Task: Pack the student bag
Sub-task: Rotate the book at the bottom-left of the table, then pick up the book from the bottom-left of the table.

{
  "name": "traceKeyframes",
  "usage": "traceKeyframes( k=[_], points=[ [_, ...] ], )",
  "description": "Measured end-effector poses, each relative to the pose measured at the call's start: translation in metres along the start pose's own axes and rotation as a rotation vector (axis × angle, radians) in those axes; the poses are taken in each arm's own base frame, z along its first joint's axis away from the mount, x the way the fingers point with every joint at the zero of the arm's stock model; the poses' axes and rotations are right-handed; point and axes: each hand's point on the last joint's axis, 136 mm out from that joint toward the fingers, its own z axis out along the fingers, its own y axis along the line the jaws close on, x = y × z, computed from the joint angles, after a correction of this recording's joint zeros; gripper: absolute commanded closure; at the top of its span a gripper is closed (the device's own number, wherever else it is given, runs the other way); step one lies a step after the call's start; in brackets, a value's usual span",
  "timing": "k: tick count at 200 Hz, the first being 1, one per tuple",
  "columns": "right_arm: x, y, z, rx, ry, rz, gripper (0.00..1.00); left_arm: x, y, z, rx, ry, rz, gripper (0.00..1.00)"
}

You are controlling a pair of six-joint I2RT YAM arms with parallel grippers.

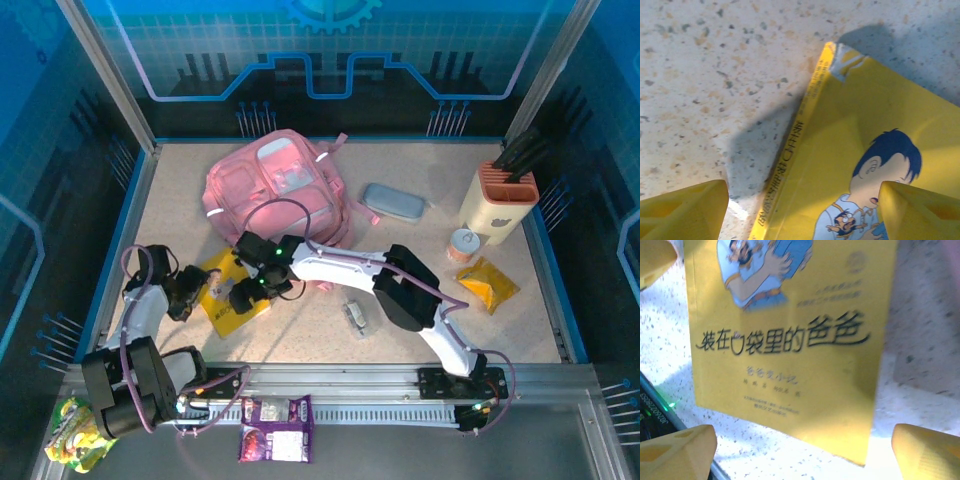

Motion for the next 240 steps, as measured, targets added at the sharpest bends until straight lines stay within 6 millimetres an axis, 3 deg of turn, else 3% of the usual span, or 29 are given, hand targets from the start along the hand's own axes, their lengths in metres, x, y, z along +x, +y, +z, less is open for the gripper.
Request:
traceKeyframes(
  k=[26, 93, 240],
  points=[
    [-0.005, -0.015, 0.002, 0.008, 0.012, 0.034, 0.13, 0.003, -0.006, -0.002, 0.029, 0.01, 0.015, 0.22],
    [-0.006, -0.016, 0.031, 0.021, 0.048, 0.03, 0.15, 0.013, -0.014, -0.003, 0.069, 0.026, 0.057, 0.25],
    [-0.016, 0.006, 0.035, -0.03, 0.053, 0.007, 0.26, 0.016, -0.006, 0.005, 0.042, 0.02, 0.057, 0.27]
  ],
)
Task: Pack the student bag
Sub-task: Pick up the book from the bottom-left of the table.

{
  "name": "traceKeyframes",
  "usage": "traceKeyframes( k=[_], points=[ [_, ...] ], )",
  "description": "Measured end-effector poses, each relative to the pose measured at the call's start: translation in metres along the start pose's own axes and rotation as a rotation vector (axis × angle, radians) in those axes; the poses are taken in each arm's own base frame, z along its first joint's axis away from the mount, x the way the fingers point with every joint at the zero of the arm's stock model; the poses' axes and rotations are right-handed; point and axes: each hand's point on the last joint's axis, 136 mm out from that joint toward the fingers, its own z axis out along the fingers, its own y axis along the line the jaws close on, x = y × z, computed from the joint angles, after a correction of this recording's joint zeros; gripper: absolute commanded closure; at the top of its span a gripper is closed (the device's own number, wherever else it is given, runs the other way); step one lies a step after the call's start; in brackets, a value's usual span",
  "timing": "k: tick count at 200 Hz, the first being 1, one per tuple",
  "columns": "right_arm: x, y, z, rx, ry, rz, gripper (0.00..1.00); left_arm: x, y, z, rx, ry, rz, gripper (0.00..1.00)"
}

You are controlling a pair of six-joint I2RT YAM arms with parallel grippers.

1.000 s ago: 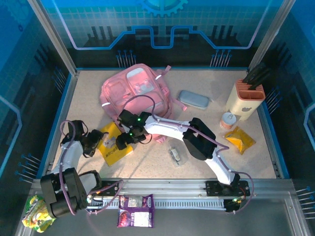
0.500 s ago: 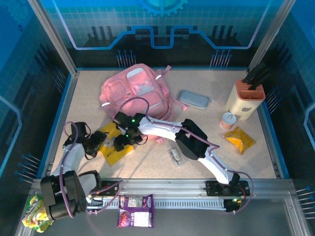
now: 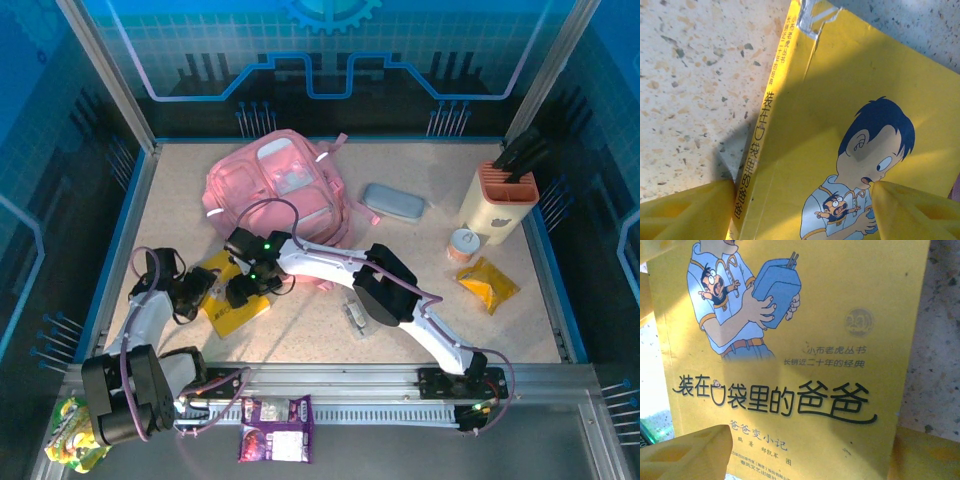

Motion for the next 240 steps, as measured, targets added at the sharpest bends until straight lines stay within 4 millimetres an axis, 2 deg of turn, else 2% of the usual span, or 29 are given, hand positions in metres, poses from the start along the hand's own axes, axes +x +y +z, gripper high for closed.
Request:
traceKeyframes(
  k=[22, 71, 90, 135, 200, 230, 240],
  points=[
    [-0.001, 0.006, -0.006, -0.027, -0.008, -0.005, 0.29, -0.003, 0.002, -0.001, -0.013, -0.021, 0.001, 0.27],
    [-0.011, 0.03, -0.033, -0.114, -0.058, -0.027, 0.36, -0.004, 0.004, -0.001, -0.018, -0.027, -0.002, 0.28],
    [-0.011, 0.034, -0.035, -0.136, -0.061, -0.025, 0.4, -0.003, 0.004, -0.001, -0.018, -0.028, -0.003, 0.28],
    [-0.006, 0.023, -0.028, -0.131, -0.042, 0.005, 0.56, -0.004, 0.005, -0.001, -0.022, -0.032, -0.005, 0.29],
    [-0.005, 0.019, -0.025, -0.134, -0.038, 0.021, 0.88, -0.005, 0.006, -0.002, -0.03, -0.042, -0.005, 0.29],
    [-0.006, 0.024, -0.033, -0.163, -0.061, 0.023, 1.0, -0.004, 0.007, -0.005, -0.031, -0.046, -0.005, 0.23],
    [-0.007, 0.028, -0.037, -0.179, -0.072, 0.016, 1.0, -0.004, 0.007, -0.007, -0.028, -0.047, -0.006, 0.2]
  ],
)
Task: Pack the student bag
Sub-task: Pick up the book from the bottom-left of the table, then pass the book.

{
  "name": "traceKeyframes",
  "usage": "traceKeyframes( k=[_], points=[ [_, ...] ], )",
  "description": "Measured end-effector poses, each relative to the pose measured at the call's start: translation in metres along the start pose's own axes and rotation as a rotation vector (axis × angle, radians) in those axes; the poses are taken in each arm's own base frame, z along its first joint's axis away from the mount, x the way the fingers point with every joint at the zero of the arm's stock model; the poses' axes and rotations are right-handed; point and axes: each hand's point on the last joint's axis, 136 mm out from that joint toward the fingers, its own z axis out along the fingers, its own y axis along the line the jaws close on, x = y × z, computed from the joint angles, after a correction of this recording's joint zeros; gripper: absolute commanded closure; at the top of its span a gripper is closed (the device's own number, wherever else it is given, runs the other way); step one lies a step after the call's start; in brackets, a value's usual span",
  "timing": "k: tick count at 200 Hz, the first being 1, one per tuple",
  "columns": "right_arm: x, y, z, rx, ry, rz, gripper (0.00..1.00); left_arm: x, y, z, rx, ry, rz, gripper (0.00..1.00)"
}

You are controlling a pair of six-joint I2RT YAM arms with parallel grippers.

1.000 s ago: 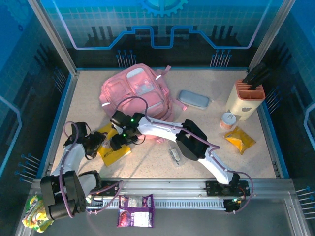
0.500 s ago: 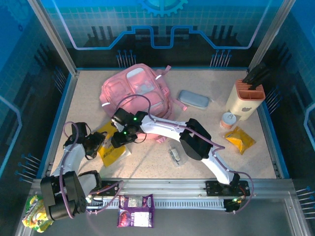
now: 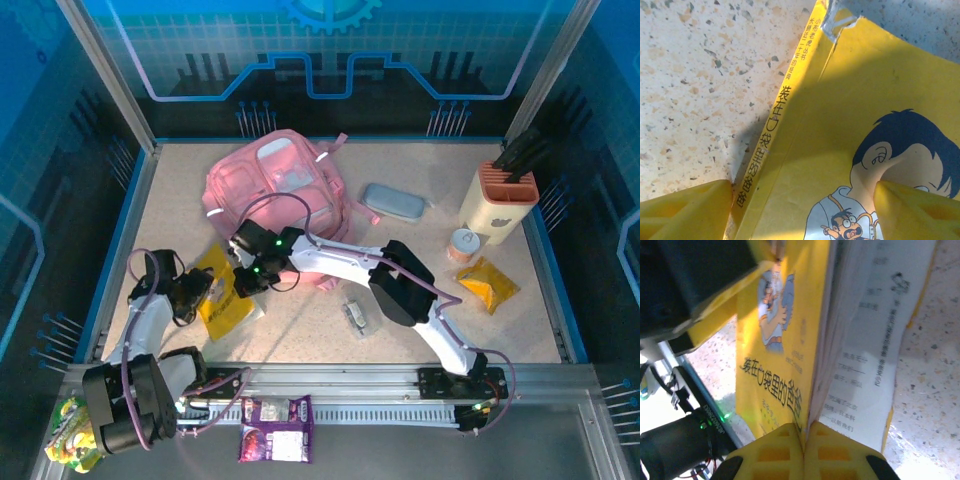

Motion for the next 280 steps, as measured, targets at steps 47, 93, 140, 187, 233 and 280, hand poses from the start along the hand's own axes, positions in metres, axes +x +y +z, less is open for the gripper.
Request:
traceKeyframes(
  k=[47, 93, 140, 187, 233, 280],
  points=[
    [-0.001, 0.024, -0.036, -0.077, -0.08, -0.034, 1.0, -0.015, -0.025, -0.034, 0.047, -0.044, 0.014, 0.08],
    [-0.004, 0.064, -0.118, -0.182, -0.244, -0.085, 1.0, -0.046, -0.084, -0.115, 0.206, -0.185, 0.092, 0.01],
    [-0.007, 0.074, -0.21, -0.254, -0.425, -0.102, 1.0, -0.047, -0.137, -0.193, 0.408, -0.226, 0.214, 0.01],
    [-0.009, 0.026, -0.27, -0.235, -0.561, -0.012, 1.0, -0.009, -0.17, -0.223, 0.649, -0.095, 0.289, 0.1],
    [-0.013, -0.025, -0.289, -0.262, -0.602, 0.106, 1.0, 0.046, -0.192, -0.211, 0.815, 0.11, 0.362, 0.16],
    [-0.015, -0.043, -0.301, -0.337, -0.613, 0.154, 1.0, 0.092, -0.214, -0.173, 0.834, 0.293, 0.43, 0.2]
  ],
)
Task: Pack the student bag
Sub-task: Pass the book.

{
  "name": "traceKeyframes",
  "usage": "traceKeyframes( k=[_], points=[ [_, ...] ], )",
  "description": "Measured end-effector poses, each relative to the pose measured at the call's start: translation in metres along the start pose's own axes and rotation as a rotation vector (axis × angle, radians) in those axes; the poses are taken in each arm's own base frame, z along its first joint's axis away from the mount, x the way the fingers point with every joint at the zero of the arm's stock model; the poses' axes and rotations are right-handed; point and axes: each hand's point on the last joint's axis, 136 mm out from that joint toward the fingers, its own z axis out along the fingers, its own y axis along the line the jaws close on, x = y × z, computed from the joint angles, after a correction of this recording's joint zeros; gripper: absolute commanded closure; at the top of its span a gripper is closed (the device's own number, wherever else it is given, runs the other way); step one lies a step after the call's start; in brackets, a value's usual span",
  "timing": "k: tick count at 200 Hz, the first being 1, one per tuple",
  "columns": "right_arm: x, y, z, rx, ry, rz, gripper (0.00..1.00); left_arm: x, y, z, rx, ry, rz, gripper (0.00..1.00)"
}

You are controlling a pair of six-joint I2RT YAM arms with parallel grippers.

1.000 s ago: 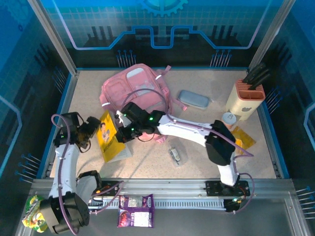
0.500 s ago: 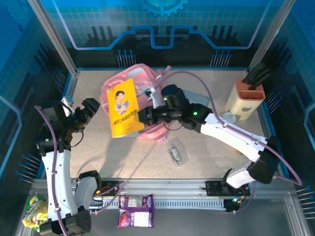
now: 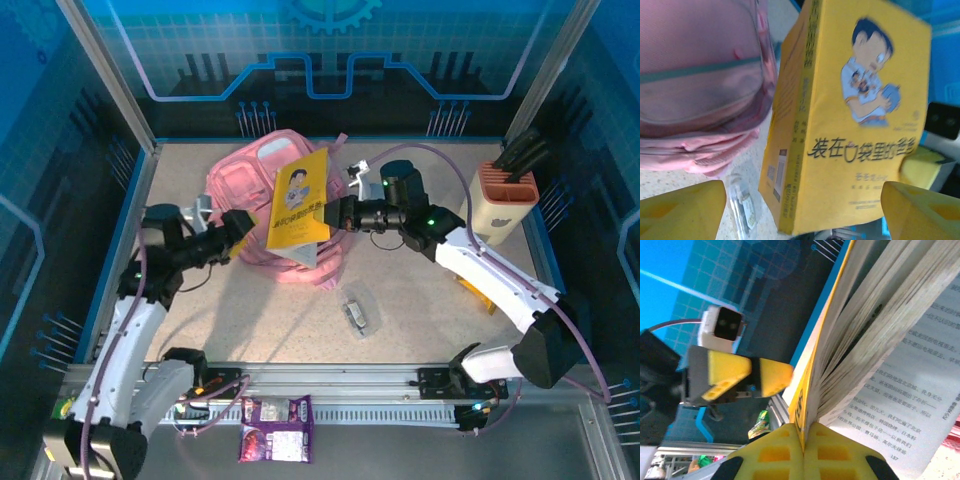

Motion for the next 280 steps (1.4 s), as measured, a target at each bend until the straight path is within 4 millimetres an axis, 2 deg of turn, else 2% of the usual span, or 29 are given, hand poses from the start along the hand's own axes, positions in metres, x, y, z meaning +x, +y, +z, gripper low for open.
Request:
traceKeyframes(
  k=[27, 45, 83, 132, 142, 150, 170, 177, 191, 207, 229, 254, 269, 280],
  points=[
    [-0.001, 0.004, -0.004, -0.053, 0.003, 0.01, 1.0, 0.009, -0.005, 0.029, 0.031, 0.073, 0.01, 0.25],
    [-0.001, 0.002, -0.005, -0.074, 0.006, 0.022, 1.0, 0.011, -0.013, 0.04, 0.071, 0.088, 0.029, 0.3],
    [-0.002, -0.017, -0.01, -0.076, 0.003, 0.069, 1.0, 0.012, -0.035, 0.048, 0.149, 0.087, 0.074, 0.51],
    [-0.008, -0.034, -0.013, -0.076, -0.007, 0.097, 1.0, 0.01, -0.035, 0.061, 0.149, 0.077, 0.062, 0.78],
    [-0.009, -0.036, -0.014, -0.075, -0.006, 0.102, 0.92, 0.01, -0.035, 0.063, 0.147, 0.075, 0.063, 0.85],
    [-0.008, -0.038, -0.014, -0.073, -0.005, 0.101, 0.82, 0.01, -0.035, 0.065, 0.147, 0.074, 0.063, 0.9],
    [-0.008, -0.043, -0.016, -0.061, -0.004, 0.101, 0.64, 0.01, -0.036, 0.067, 0.149, 0.072, 0.052, 0.97],
    [-0.008, -0.046, -0.017, -0.053, -0.006, 0.104, 0.55, 0.01, -0.038, 0.067, 0.154, 0.071, 0.051, 0.99],
    [-0.006, -0.053, -0.02, -0.034, -0.004, 0.113, 0.35, 0.01, -0.044, 0.067, 0.173, 0.068, 0.058, 1.0],
    [-0.002, -0.062, -0.025, -0.008, -0.004, 0.133, 0.19, 0.014, -0.053, 0.067, 0.199, 0.077, 0.065, 1.0],
    [0.001, -0.073, -0.029, 0.018, -0.008, 0.17, 0.11, 0.026, -0.066, 0.069, 0.235, 0.105, 0.085, 1.0],
    [0.004, -0.072, -0.026, -0.018, 0.002, 0.195, 0.06, 0.036, -0.083, 0.074, 0.274, 0.136, 0.105, 1.0],
    [0.003, -0.069, -0.023, -0.047, 0.005, 0.214, 0.06, 0.036, -0.089, 0.076, 0.288, 0.133, 0.111, 1.0],
    [0.002, -0.066, -0.022, -0.067, 0.007, 0.221, 0.11, 0.033, -0.09, 0.077, 0.287, 0.119, 0.111, 1.0]
  ],
)
